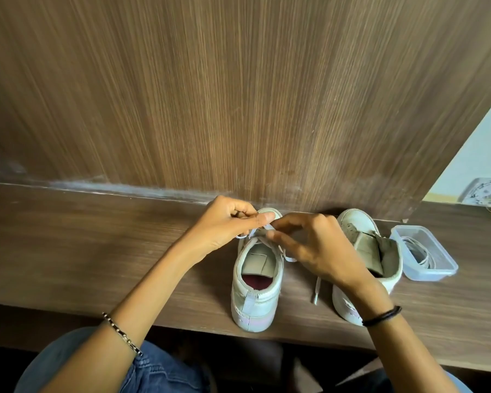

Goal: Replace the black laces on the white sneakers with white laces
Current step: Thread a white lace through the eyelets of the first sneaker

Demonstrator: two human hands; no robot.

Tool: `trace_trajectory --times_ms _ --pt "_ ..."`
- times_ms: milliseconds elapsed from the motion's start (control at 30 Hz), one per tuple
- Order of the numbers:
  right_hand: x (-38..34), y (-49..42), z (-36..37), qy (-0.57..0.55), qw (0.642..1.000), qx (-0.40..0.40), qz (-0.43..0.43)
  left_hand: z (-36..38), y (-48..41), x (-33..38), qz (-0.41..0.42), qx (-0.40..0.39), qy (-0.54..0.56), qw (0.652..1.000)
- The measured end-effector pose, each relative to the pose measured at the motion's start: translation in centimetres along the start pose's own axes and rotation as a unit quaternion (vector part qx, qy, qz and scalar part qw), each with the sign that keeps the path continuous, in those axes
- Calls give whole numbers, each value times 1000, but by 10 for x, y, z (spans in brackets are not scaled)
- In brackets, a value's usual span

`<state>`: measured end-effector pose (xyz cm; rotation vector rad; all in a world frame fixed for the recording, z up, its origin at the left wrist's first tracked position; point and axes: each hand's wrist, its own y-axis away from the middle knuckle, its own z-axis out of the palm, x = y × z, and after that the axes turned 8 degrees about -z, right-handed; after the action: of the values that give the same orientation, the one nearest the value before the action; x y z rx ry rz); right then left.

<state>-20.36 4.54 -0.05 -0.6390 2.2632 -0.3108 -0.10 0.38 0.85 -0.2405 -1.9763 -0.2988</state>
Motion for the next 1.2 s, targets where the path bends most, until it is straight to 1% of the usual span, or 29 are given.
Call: trace_trajectory --times_ms 100,167,267,333,433,500,600,667,733,800,867,933,967,1033,1133,1200 --pt "5 1 -3 -9 999 7 37 -3 -1 -1 -2 2 -11 1000" --pt "11 1 -3 -3 998 0 61 -8 -1 -3 -12 22 -30 999" --pt "14 2 -4 -38 996 -7 81 -17 -1 -7 -23 53 -39 998" --pt "13 2 -5 -51 995 -14 80 -21 1 -7 -28 71 -30 997" --pt "17 2 -8 -30 996 -4 84 -26 2 -10 -31 86 -16 996" --pt "22 2 -13 -21 995 -6 101 -33 1 -13 -40 86 -33 995" --pt "28 5 -22 -31 989 -57 136 -45 1 -21 -79 52 -86 992" --pt "30 6 -25 -20 985 -103 140 -49 1 -27 -96 19 -111 989" --pt "30 7 -26 -5 984 -123 132 -48 0 -31 -103 -2 -131 986" --pt "25 7 -25 -4 986 -113 125 -44 0 -32 -99 -17 -142 985" --pt "22 7 -22 -63 985 -97 131 -37 3 -28 -89 -46 -130 986" --pt "16 7 -20 -131 977 -97 138 -29 5 -25 -71 -55 -131 987" --pt "15 7 -18 -132 977 -107 127 -26 5 -23 -60 -58 -132 988" --pt "14 6 -14 -93 984 -116 93 -20 6 -20 -42 -67 -126 989" --pt "14 5 -14 -48 992 -93 75 -13 9 -17 -7 -67 -131 989" --pt "13 5 -14 -47 992 -92 73 -12 11 -16 1 -85 -126 988"
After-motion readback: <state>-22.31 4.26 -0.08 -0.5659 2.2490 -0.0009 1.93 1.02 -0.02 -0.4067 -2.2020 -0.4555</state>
